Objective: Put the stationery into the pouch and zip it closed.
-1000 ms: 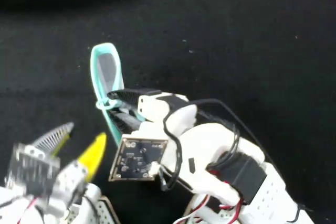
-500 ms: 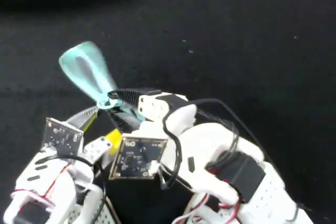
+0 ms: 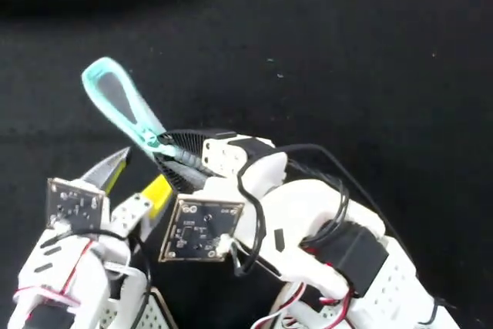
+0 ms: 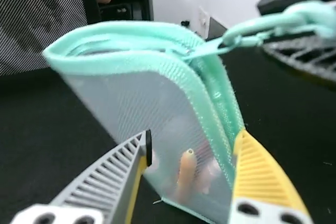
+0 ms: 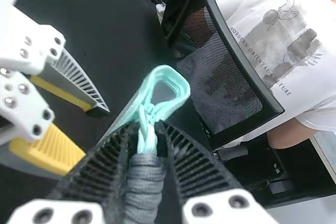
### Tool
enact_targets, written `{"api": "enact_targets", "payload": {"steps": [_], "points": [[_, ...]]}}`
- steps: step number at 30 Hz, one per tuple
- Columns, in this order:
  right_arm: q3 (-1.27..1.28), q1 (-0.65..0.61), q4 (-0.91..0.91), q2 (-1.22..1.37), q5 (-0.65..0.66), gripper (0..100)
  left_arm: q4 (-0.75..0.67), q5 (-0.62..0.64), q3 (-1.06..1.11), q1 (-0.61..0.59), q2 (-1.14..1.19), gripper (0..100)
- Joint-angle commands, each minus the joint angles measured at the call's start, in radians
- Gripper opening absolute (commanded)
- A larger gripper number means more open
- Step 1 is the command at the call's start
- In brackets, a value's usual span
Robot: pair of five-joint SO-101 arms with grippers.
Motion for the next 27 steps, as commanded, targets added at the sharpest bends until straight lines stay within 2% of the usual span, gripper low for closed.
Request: {"api": "enact_targets", "payload": {"steps": [1,12,16,21,23,27], "points": [[-0.039,-0.014,-0.012,-0.01,0.008,1.2,0.084,-0.072,-0.084,-0.031,-0.005,26],[-0.039,-0.014,-0.014,-0.005,0.008,1.2,0.241,-0.1,-0.282,-0.019,-0.005,27],[-0.039,-0.014,-0.014,-0.005,0.008,1.2,0.241,-0.086,-0.285,0.056,-0.006,27],[-0.038,-0.014,-0.014,-0.005,0.008,1.2,0.232,-0.002,-0.283,0.147,-0.005,27],[-0.038,-0.014,-0.012,-0.005,0.008,1.2,0.226,0.0,-0.275,0.124,-0.005,27],[-0.038,-0.014,-0.012,-0.005,0.008,1.2,0.126,0.002,-0.18,0.039,-0.005,27]]}}
